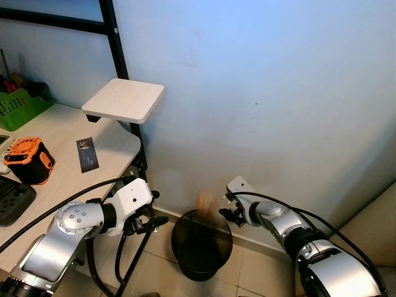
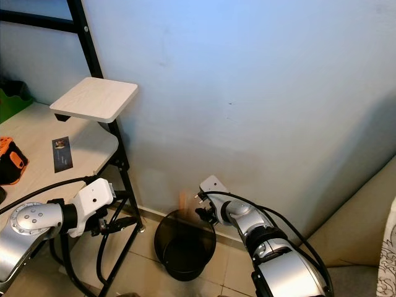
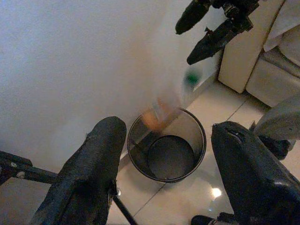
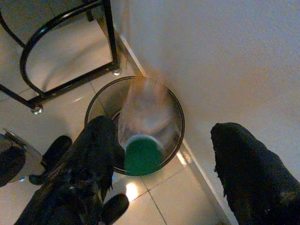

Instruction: Clean up the room

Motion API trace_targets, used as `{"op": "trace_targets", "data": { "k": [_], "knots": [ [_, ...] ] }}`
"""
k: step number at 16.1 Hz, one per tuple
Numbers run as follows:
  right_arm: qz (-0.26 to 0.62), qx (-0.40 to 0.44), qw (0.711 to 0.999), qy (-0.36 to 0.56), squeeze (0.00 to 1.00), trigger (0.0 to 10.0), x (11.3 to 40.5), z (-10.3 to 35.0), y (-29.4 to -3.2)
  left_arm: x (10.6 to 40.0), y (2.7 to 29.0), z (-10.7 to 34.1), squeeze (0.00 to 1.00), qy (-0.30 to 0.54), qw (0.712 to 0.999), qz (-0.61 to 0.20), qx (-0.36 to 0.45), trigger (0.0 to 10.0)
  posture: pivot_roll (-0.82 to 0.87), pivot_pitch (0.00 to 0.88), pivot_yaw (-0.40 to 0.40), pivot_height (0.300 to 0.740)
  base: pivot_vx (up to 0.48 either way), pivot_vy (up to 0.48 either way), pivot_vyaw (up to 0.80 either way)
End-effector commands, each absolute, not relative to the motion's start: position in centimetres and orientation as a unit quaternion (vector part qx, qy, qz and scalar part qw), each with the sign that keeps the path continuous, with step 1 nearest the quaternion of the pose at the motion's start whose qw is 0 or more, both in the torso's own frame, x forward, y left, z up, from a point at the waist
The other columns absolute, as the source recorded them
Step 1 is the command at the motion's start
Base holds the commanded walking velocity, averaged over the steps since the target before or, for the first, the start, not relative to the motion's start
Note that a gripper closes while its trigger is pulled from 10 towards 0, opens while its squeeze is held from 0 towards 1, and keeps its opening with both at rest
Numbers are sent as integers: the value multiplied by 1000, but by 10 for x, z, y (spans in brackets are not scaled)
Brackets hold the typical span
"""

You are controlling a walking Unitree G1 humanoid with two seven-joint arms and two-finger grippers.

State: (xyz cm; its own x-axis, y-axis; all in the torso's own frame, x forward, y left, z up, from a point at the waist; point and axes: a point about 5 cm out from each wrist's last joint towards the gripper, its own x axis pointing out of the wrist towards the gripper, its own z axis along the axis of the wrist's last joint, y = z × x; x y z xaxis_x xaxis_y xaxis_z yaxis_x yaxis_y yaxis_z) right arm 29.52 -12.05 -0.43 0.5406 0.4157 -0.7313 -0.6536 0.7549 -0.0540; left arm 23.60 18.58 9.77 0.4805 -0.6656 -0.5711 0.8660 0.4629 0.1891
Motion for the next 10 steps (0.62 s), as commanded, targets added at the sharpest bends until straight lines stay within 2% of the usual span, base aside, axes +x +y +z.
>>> {"op": "trace_targets", "data": {
  "k": [1,4,6,8,10],
  "knots": [
    [307,-154,866,363,1000,10000,297,-3,-123,239,188,101,0,213,825,-463,245,10000,12,0,-6,740,0,0,0],
    [296,-133,874,363,1000,10000,296,-4,-128,240,187,101,0,212,825,-464,244,10000,8,0,-1,740,0,0,0],
    [267,-100,891,353,1000,10000,296,-4,-139,238,182,98,0,209,833,-456,233,10000,1,0,0,740,0,0,0],
    [233,-62,916,322,1000,10000,297,0,-149,238,176,95,0,202,855,-428,211,10000,-8,0,5,740,0,0,0],
    [195,-27,940,279,1000,10000,294,4,-157,250,175,99,0,179,896,-362,183,10000,-22,0,15,740,0,0,0]
  ]
}}
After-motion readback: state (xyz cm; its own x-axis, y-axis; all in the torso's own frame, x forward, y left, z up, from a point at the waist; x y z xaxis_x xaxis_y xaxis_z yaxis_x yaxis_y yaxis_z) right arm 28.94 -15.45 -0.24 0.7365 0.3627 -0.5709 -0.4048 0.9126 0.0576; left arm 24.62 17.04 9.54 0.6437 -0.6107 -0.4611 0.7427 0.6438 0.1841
